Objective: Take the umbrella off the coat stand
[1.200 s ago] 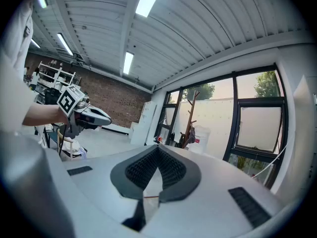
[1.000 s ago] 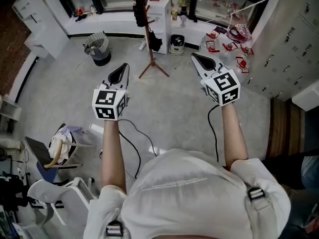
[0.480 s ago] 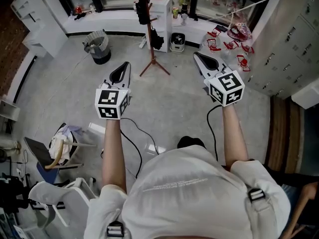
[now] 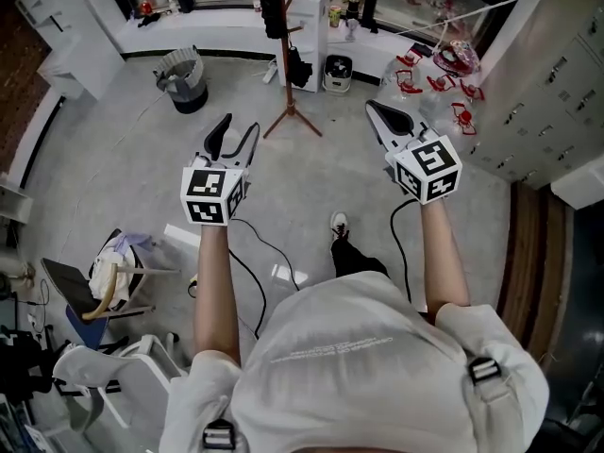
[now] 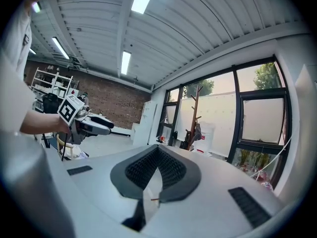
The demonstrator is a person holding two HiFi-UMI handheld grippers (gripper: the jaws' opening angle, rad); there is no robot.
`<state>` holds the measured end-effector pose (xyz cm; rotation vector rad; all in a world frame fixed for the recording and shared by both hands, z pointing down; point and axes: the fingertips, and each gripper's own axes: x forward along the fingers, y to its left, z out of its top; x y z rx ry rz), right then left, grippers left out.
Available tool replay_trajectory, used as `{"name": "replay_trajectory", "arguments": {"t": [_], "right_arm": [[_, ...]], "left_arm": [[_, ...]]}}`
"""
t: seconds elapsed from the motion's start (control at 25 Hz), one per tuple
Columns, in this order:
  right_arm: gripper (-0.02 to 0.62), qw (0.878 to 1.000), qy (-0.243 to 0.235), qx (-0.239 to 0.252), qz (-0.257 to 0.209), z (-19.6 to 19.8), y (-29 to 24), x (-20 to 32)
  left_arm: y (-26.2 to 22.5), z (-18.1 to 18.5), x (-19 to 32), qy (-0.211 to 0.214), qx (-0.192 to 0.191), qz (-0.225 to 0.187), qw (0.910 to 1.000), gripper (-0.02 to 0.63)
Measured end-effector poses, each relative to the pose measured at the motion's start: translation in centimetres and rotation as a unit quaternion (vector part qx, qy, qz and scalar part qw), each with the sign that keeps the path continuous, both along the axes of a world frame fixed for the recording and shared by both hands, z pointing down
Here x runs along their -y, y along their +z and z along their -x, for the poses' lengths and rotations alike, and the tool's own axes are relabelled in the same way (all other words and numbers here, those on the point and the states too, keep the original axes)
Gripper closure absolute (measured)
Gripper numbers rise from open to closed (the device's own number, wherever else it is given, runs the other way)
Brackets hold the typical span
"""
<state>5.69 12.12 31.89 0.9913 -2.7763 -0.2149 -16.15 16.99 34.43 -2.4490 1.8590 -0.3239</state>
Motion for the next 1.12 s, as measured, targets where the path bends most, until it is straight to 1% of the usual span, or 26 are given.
{"name": "replay_trajectory", "arguments": {"t": [0.12, 0.36, 0.52, 0.8, 1.12], "right_arm": [[0.578, 1.0, -0.005, 0.003, 0.003, 0.3, 0.6, 1.9], [0.578, 1.0, -0.015, 0.012, 0.0, 1.2, 1.6, 8.2], [0.578, 1.0, -0.024, 0.012, 0.003, 1.4, 2.1, 13.9], [0.578, 0.999, -0.047, 0.005, 0.018, 1.4, 3.2, 24.7], [0.578, 0.997, -0.063, 0.014, 0.044, 2.3, 4.8, 35.0]], "left_arm": [[0.5, 0.4, 1.5, -0.008, 0.0, 0.007, 0.9999, 0.368], [1.7, 1.9, 6.7, -0.033, 0.011, 0.022, 0.9992, 0.308], [2.2, 2.6, 12.0, -0.046, 0.001, 0.027, 0.9986, 0.307], [2.5, 2.1, 22.0, -0.067, -0.004, 0.045, 0.9967, 0.307], [3.6, 2.9, 31.3, -0.093, -0.011, 0.067, 0.9933, 0.307]]}}
